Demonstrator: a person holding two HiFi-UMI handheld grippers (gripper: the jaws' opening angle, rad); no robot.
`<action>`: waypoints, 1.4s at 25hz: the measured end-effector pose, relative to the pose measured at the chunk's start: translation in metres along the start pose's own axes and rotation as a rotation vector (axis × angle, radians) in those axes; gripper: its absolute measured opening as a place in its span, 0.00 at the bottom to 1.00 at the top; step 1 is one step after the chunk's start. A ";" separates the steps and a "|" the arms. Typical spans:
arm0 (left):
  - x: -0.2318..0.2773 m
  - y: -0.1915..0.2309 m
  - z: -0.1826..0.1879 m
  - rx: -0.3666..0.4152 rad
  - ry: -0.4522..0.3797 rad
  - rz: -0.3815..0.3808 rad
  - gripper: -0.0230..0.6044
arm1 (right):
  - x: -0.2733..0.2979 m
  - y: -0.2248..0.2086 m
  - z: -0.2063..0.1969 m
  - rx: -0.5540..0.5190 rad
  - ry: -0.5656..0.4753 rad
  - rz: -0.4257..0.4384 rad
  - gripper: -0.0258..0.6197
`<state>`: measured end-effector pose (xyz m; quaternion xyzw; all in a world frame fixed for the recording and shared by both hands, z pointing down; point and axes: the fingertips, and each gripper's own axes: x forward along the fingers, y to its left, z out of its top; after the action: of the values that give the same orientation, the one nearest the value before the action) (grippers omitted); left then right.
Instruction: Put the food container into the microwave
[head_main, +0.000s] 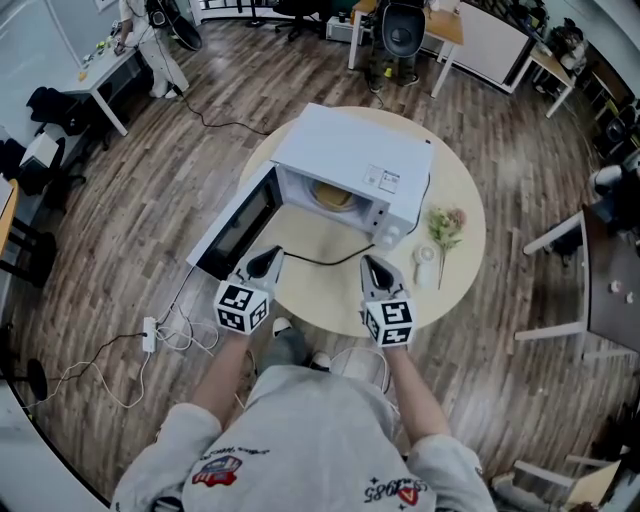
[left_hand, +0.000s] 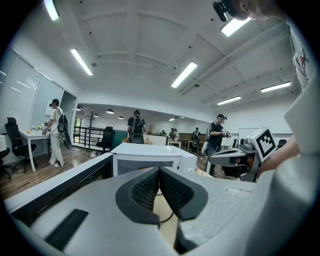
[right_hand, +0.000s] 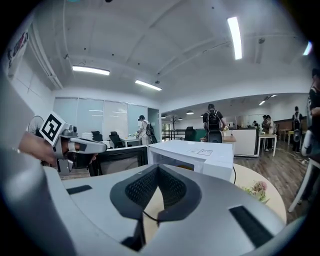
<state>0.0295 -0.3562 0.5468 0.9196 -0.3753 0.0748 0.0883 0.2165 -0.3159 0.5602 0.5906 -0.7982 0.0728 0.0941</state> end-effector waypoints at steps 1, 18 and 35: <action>-0.001 -0.001 0.000 0.001 -0.003 0.000 0.04 | -0.003 0.001 0.001 0.005 -0.005 -0.002 0.05; -0.005 0.001 0.010 0.014 -0.025 -0.003 0.04 | -0.013 0.001 0.022 0.059 -0.048 -0.036 0.04; -0.012 0.000 0.006 0.019 -0.023 -0.004 0.04 | -0.014 -0.001 0.018 0.081 -0.044 -0.059 0.04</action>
<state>0.0213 -0.3499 0.5385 0.9219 -0.3740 0.0676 0.0754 0.2206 -0.3079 0.5391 0.6185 -0.7788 0.0890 0.0547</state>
